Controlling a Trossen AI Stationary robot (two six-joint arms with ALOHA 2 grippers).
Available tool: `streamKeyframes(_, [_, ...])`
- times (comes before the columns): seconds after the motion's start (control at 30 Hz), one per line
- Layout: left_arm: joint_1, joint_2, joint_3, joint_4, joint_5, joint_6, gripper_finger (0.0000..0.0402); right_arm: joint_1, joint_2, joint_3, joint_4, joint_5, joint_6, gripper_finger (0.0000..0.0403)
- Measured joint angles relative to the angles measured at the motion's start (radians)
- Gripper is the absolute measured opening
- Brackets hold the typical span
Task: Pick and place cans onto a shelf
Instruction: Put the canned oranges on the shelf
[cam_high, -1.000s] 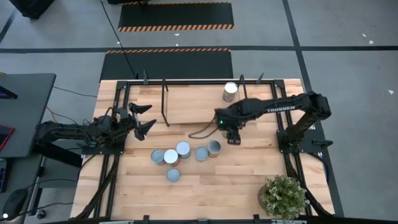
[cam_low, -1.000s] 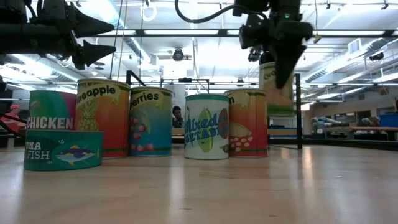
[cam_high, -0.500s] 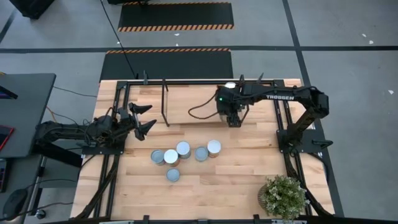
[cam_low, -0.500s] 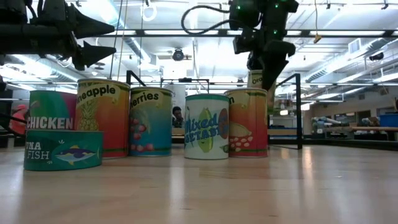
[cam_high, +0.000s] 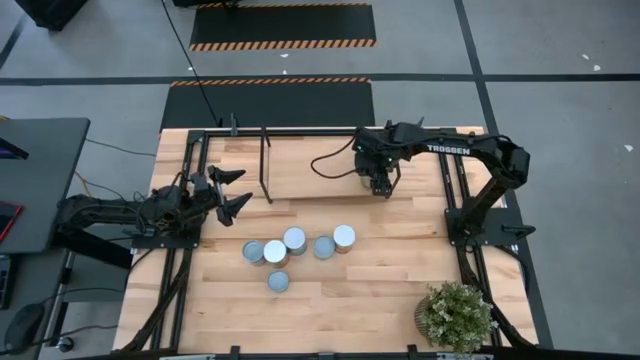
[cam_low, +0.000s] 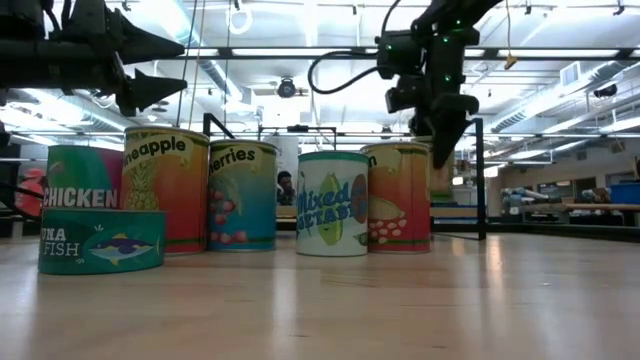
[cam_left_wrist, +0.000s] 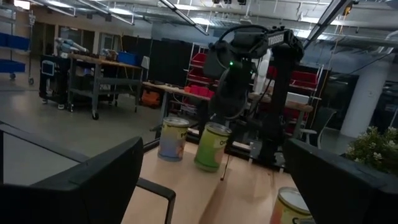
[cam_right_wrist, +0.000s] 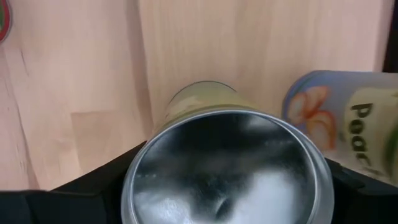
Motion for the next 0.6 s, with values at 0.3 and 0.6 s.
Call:
streamKeyframes(0.3, [0.0, 0.0, 0.0, 0.0, 0.0, 0.0, 0.0393, 0.0, 0.0, -0.015, 0.006, 0.036, 0.004, 0.035])
streamKeyframes(0.6, [0.0, 0.0, 0.0, -0.01, 0.0, 0.001, 0.0393, 0.011, 0.0, -0.015, 0.01, 0.065, 0.023, 0.0385])
